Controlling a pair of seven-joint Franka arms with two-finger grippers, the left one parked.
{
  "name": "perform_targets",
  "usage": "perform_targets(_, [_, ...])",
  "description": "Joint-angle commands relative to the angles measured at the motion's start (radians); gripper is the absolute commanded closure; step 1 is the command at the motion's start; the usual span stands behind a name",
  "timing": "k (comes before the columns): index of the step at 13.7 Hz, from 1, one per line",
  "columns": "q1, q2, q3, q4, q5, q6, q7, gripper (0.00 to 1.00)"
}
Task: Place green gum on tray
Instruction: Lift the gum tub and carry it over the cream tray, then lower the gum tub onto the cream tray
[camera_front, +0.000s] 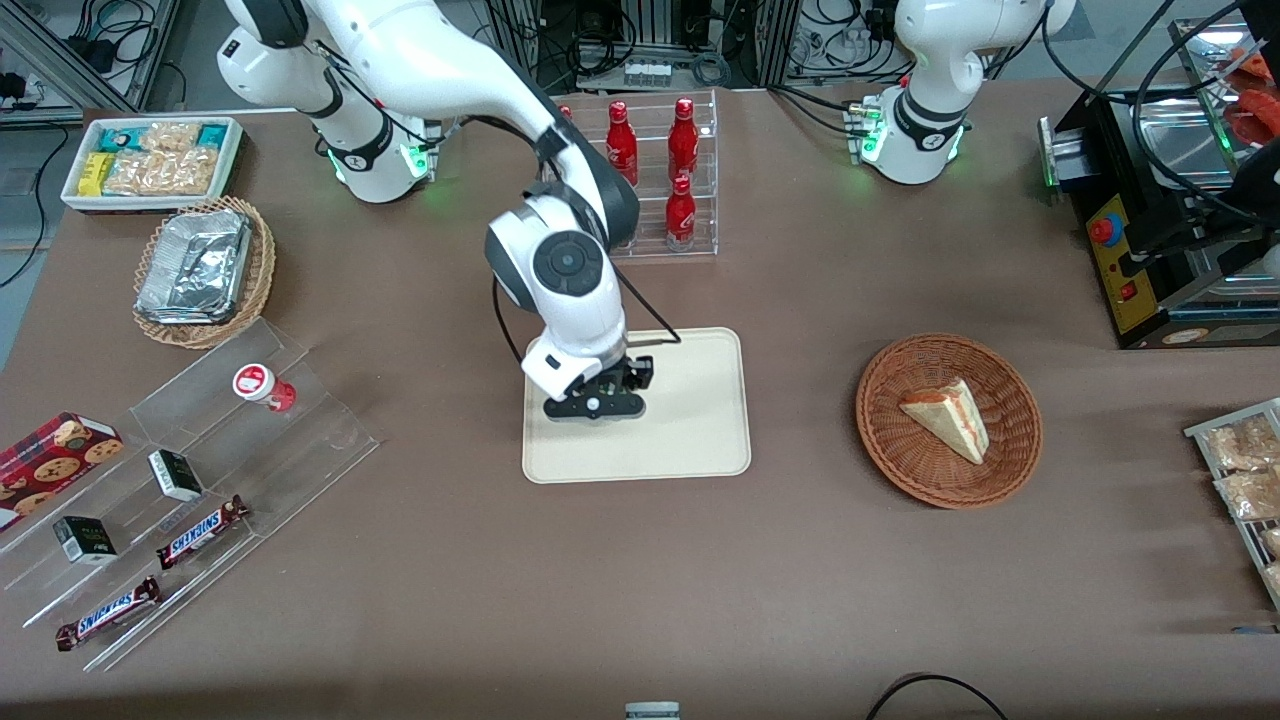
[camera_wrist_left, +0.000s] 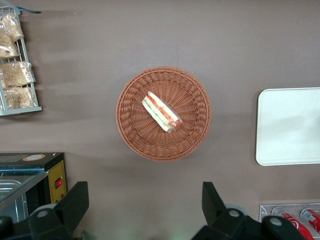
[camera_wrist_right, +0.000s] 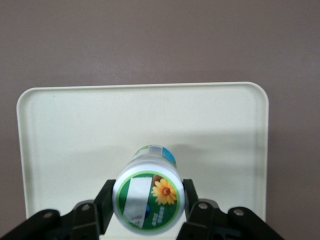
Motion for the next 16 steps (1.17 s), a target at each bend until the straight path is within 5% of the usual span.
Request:
perform_targets(1, [0.042,0.050,-0.016,0.011,0.037,0.071,0.053,1.00])
perform_targets(16, [0.083,0.080,-0.014,-0.078,0.060,0.148,0.110,1.00])
